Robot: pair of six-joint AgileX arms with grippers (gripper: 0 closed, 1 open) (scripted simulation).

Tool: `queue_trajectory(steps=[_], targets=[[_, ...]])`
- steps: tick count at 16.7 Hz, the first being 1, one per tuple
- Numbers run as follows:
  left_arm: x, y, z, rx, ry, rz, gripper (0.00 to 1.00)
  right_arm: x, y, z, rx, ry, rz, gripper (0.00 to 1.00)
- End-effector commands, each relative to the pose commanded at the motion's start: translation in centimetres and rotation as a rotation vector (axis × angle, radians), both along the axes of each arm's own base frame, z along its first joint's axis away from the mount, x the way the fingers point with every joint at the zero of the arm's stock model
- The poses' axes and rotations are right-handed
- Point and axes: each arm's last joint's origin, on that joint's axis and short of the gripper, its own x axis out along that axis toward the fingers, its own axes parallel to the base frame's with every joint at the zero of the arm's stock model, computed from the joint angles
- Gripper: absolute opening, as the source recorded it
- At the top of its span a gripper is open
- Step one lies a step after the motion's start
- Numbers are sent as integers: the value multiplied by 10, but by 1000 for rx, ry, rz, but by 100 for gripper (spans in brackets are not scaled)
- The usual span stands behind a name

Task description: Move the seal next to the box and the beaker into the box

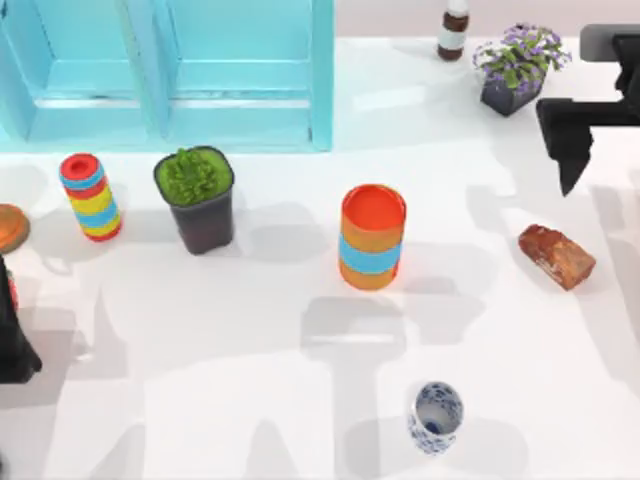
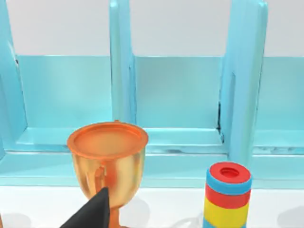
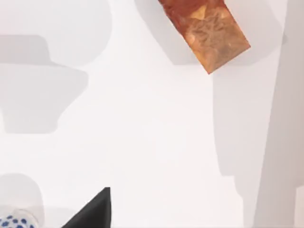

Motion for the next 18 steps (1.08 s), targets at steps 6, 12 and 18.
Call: queue_trajectory(steps=[6, 12, 18], targets=[[0, 0, 0, 0, 0, 0, 100, -78, 97, -33, -18, 20, -12, 100], [0, 0, 0, 0, 0, 0, 100, -143, 132, -54, -16, 10, -16, 100], [0, 0, 0, 0, 0, 0, 100, -142, 132, -58, -17, 12, -17, 100]])
